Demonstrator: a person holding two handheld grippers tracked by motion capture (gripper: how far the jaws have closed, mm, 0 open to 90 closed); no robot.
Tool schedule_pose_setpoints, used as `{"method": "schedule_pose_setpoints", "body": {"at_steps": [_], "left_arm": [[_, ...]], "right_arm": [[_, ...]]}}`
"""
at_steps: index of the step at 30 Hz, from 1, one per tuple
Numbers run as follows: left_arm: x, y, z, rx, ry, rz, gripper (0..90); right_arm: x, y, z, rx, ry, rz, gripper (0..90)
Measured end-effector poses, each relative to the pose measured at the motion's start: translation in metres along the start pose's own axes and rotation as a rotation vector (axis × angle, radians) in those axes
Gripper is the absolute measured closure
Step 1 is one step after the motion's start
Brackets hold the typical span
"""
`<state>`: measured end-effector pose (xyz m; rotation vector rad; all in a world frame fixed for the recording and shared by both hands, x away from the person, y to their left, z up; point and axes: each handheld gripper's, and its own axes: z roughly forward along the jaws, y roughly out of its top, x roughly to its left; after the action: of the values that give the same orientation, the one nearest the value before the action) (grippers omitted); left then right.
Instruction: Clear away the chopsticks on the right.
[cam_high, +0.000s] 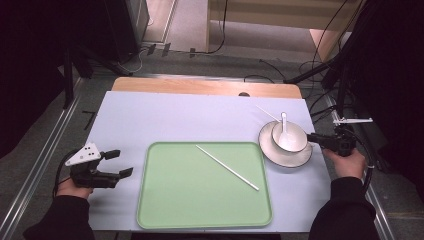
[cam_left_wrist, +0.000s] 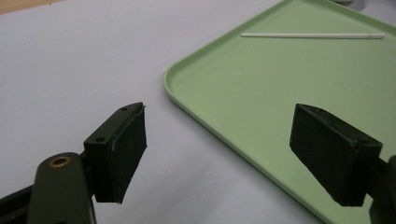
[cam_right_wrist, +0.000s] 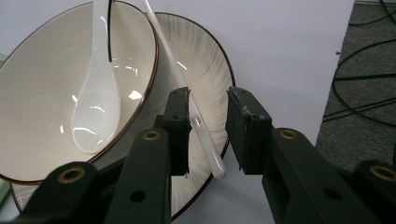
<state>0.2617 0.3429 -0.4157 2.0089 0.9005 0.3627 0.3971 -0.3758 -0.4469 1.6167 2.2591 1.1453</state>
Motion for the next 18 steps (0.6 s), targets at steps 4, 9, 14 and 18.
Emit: {"method": "schedule_pose_setpoints", "body": {"at_steps": [4,9,14,18], "left_arm": [[0.0,0.0,0.0,0.0,0.0,0.001,18.7],[0.0,0.0,0.0,-0.005,0.001,0.002,18.7],[0.0,0.0,0.0,0.003,0.001,0.002,18.7],[0.0,0.0,0.0,0.006,-0.002,0.003,18.7]], "right_arm": [[0.0,0.0,0.002,0.012,-0.005,-0.002,73.2],[0.002,0.0,0.007,0.033,-0.001,-0.017,75.0],[0.002,0.0,0.011,0.042,0.0,-0.027,76.5],[0.001,-0.001,0.014,0.045,0.016,-0.027,77.9]]}}
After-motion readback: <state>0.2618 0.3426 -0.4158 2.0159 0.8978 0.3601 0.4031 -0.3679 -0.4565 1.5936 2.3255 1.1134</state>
